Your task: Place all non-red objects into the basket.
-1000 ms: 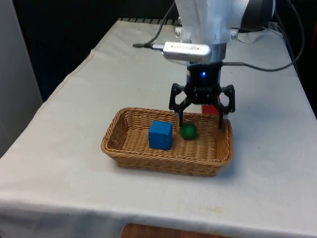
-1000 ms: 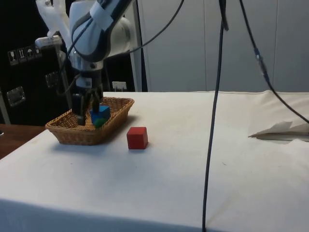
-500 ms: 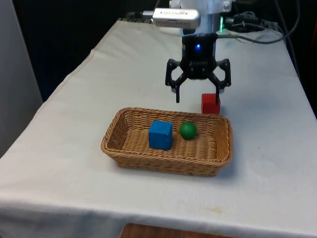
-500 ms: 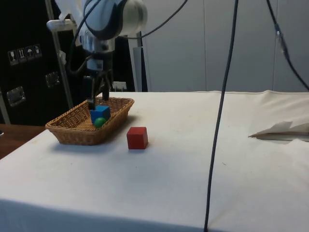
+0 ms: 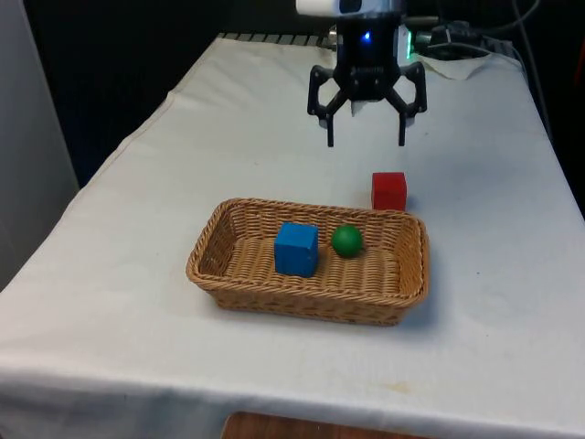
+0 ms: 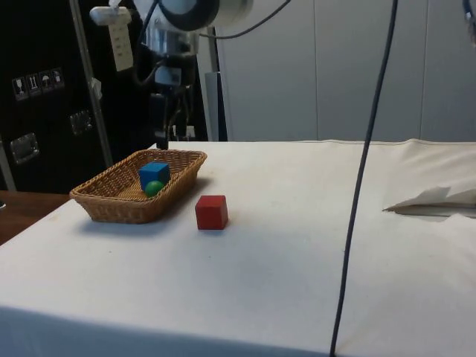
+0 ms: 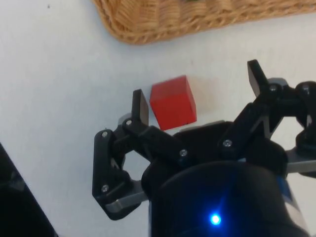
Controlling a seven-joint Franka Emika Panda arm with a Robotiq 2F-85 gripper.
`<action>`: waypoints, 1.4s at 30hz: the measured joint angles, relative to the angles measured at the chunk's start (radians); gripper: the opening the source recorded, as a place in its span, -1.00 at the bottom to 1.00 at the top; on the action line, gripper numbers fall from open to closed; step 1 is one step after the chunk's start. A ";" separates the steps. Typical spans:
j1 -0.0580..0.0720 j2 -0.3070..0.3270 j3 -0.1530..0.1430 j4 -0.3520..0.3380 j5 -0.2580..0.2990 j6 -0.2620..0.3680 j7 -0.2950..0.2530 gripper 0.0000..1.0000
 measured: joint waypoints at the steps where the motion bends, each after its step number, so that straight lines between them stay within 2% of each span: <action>1: 0.000 0.000 0.000 0.000 0.000 0.000 0.000 1.00; 12: 0.002 -0.101 0.000 -0.095 -0.003 0.000 -0.050 1.00; 18: 0.003 -0.132 0.000 -0.125 -0.008 0.000 -0.075 1.00; 22: 0.006 -0.156 0.001 -0.147 -0.046 0.000 -0.076 1.00; 26: 0.009 -0.165 0.003 -0.158 -0.066 -0.001 -0.066 1.00; 32: 0.019 -0.177 0.010 -0.173 -0.164 -0.017 0.013 1.00; 35: 0.019 -0.177 0.010 -0.173 -0.175 -0.019 0.021 1.00; 37: 0.019 -0.178 0.010 -0.173 -0.203 -0.029 0.043 1.00; 42: 0.019 -0.178 0.006 -0.172 -0.229 -0.038 0.080 1.00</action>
